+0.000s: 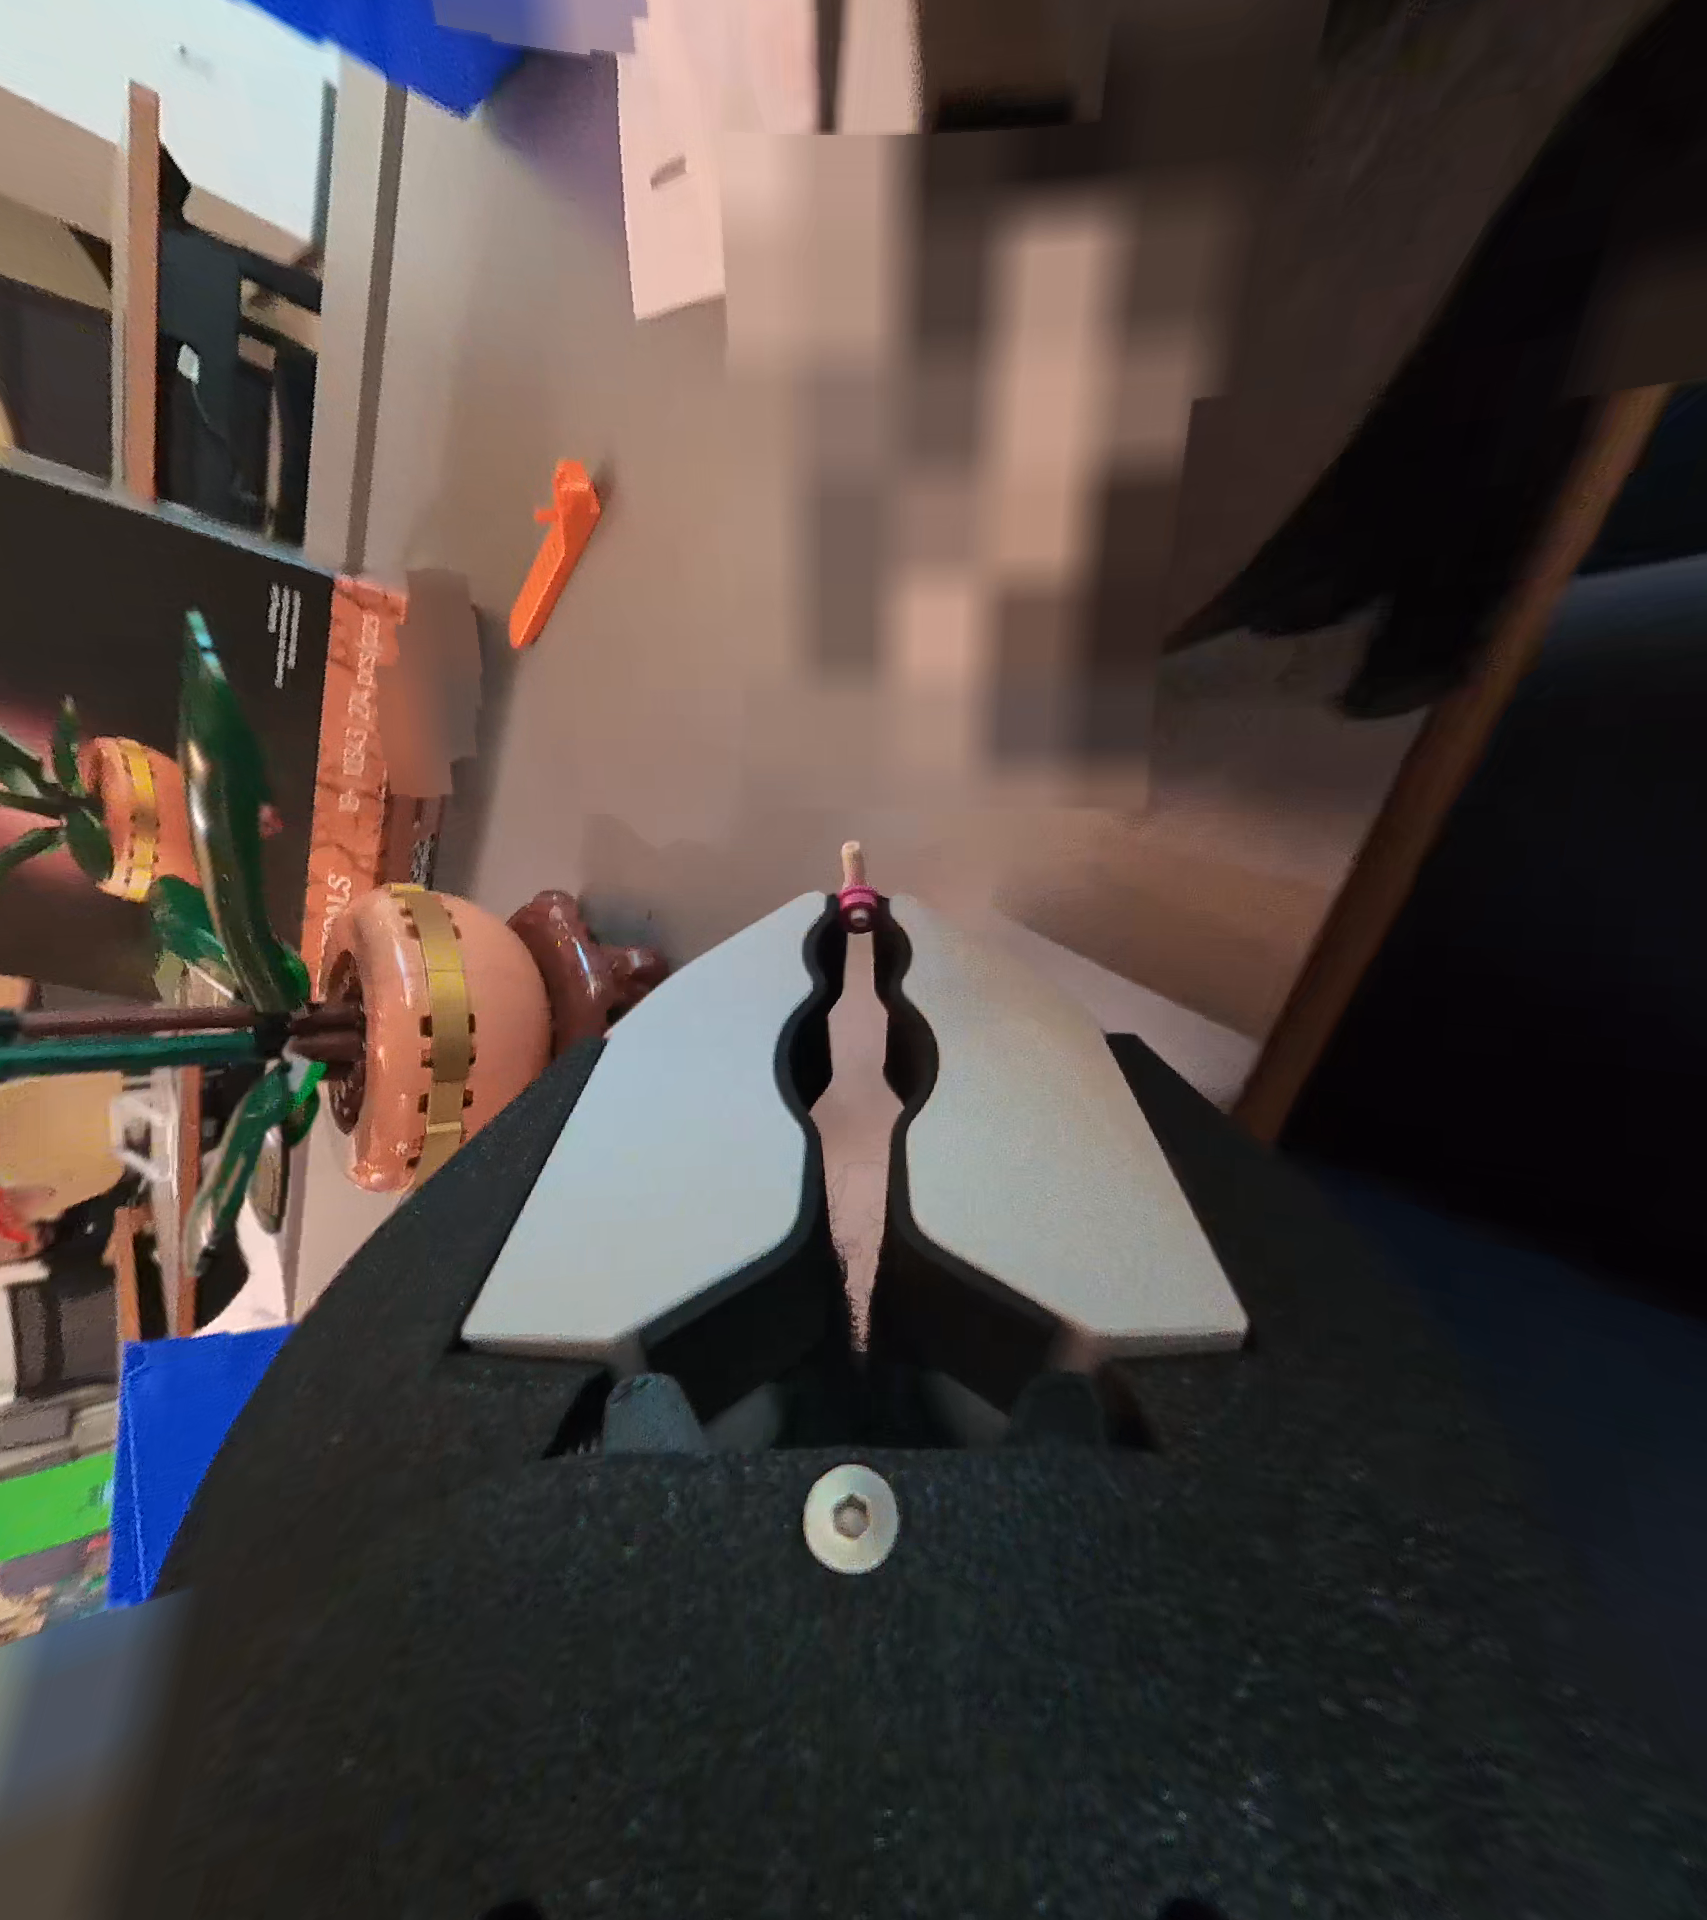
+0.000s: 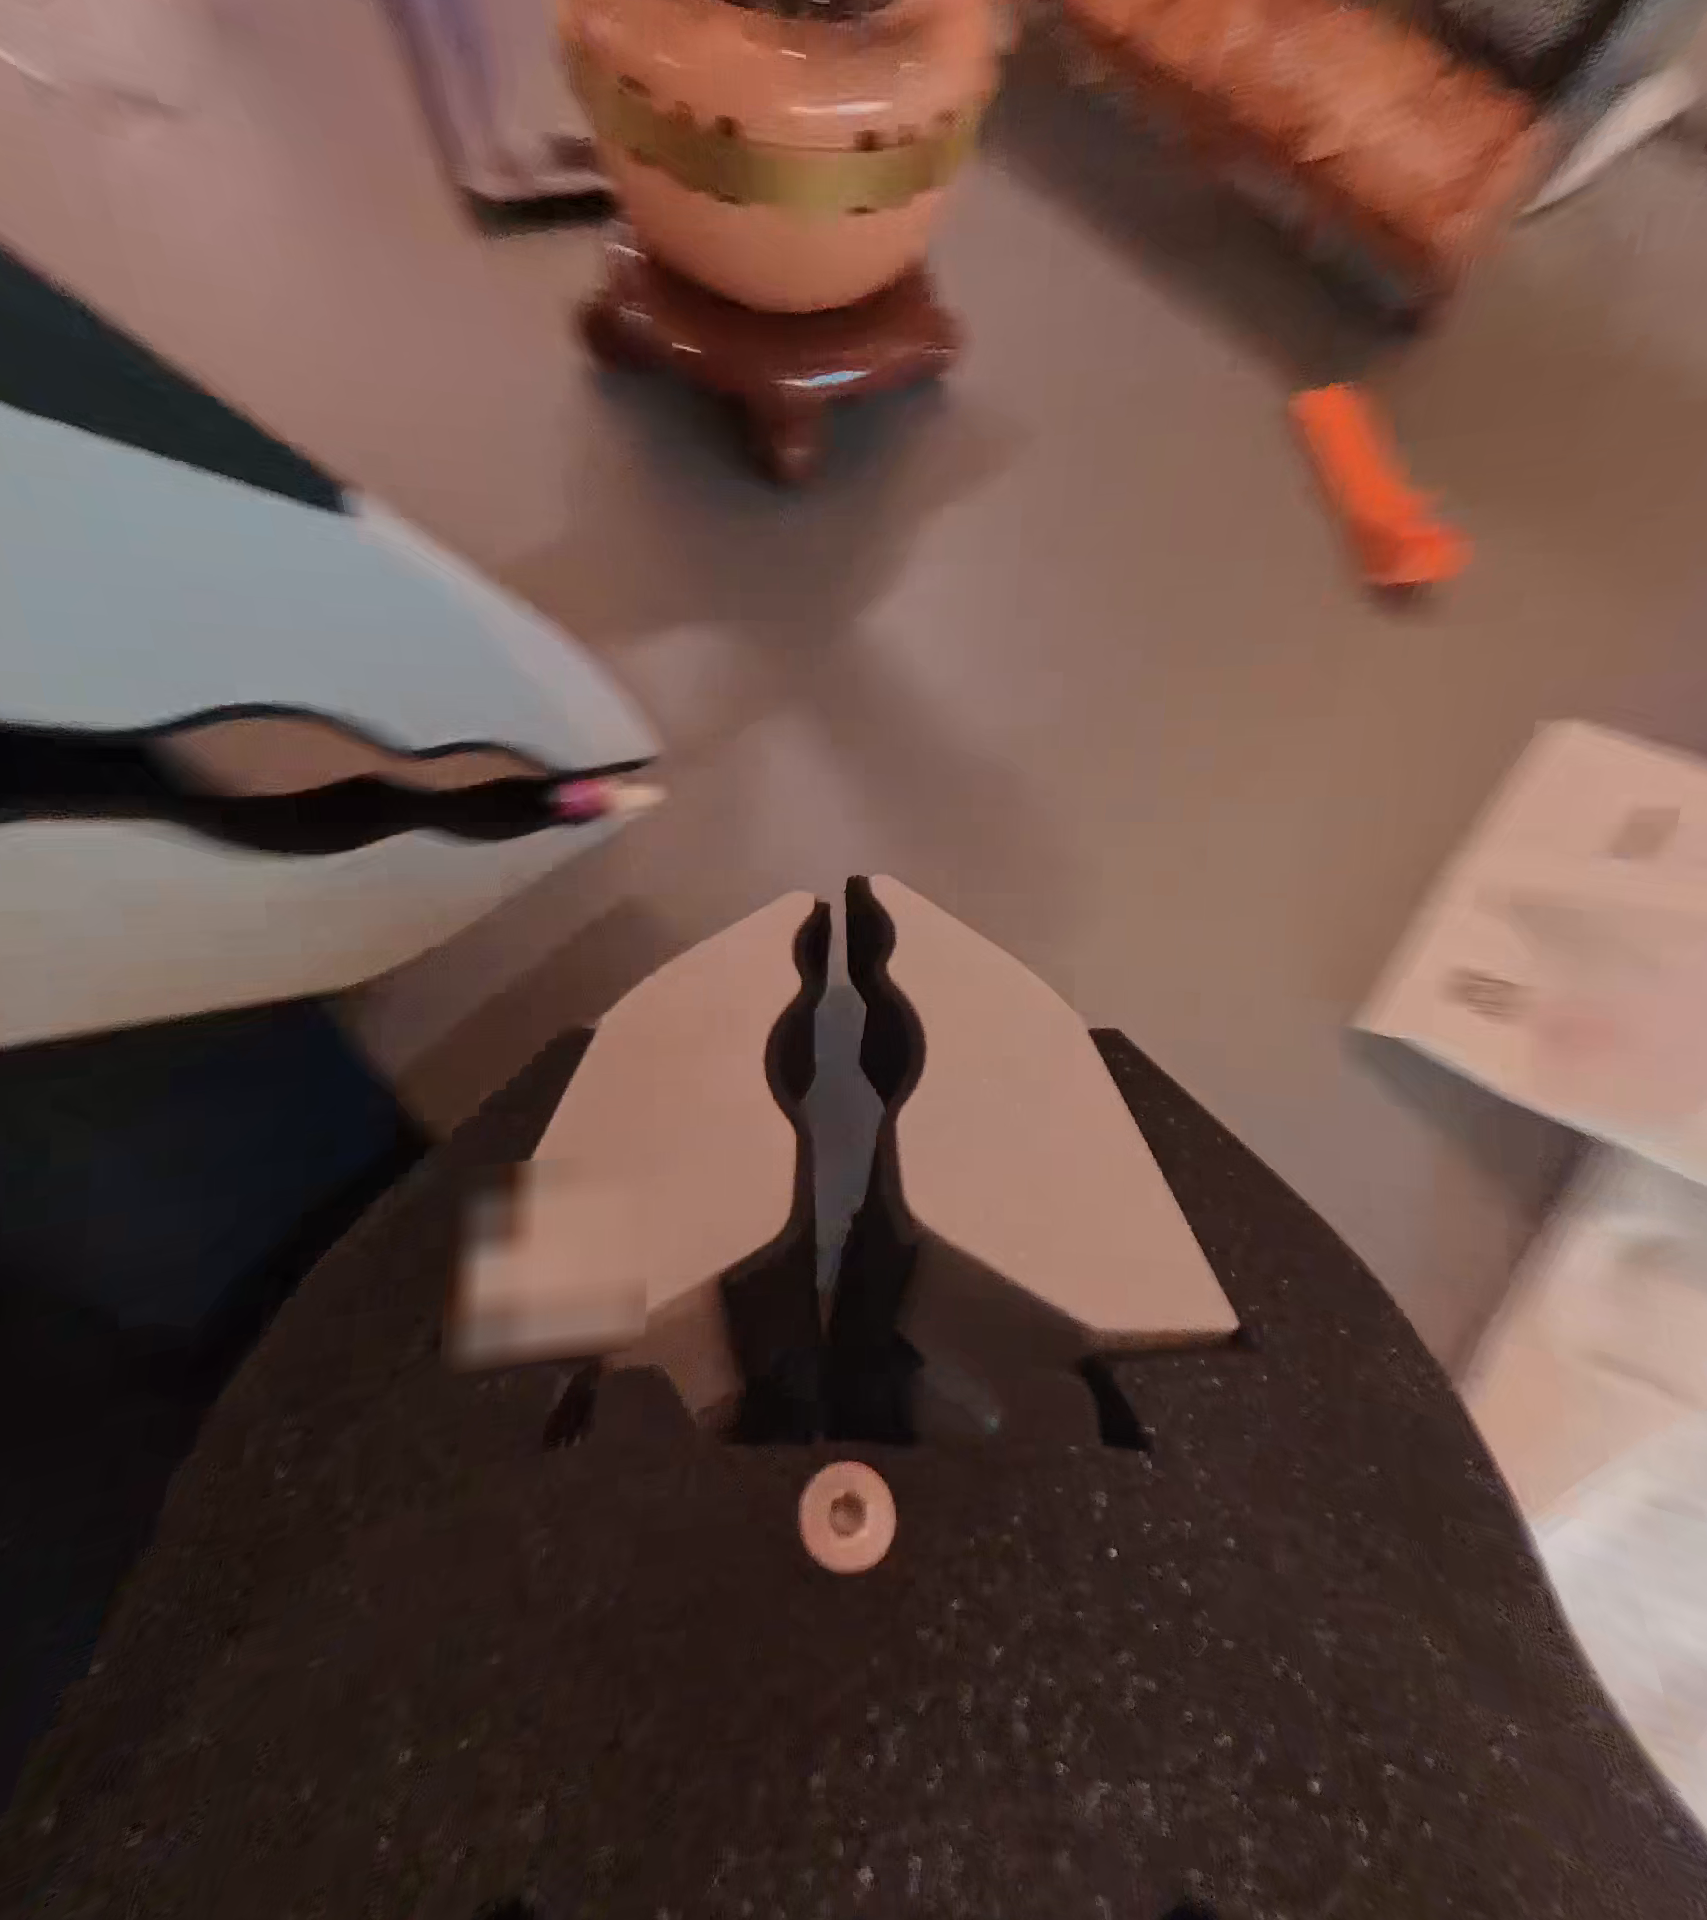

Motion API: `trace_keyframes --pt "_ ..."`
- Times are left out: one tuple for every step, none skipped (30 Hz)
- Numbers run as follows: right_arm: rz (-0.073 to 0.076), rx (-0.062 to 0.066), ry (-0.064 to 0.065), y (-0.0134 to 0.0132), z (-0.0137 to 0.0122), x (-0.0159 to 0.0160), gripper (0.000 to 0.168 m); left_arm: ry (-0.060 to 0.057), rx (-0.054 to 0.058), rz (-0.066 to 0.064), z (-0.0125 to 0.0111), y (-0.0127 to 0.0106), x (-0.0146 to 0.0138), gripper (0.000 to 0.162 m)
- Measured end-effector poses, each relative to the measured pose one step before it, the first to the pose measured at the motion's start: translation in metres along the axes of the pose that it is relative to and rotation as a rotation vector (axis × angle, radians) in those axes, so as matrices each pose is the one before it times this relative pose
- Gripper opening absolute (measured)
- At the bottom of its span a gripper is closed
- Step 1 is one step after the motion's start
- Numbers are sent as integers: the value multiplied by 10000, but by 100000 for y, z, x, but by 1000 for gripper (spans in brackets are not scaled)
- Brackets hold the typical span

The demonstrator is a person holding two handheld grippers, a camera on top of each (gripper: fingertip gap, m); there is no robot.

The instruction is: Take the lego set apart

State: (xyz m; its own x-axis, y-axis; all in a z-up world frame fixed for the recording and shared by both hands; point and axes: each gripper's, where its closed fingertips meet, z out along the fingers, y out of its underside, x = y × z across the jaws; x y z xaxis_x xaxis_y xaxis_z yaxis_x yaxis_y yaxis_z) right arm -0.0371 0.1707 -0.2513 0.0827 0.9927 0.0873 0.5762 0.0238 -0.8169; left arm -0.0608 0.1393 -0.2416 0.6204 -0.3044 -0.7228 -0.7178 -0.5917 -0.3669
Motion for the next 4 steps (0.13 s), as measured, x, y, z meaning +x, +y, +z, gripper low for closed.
trace_keyframes --pt "541 206 -681 -193 -313 -536 3 50 -114 -116 444 613 -155 5" --pt "470 362 -156 -369 -375 327 3 46 -38 -218 286 482 -185 5" --pt "628 415 -464 -554 -349 108 4 -102 196 -118 59 86 -312 5" --pt "1025 552 -941 -887 -393 -436 5 -187 297 -11 -34 -135 -313 5"
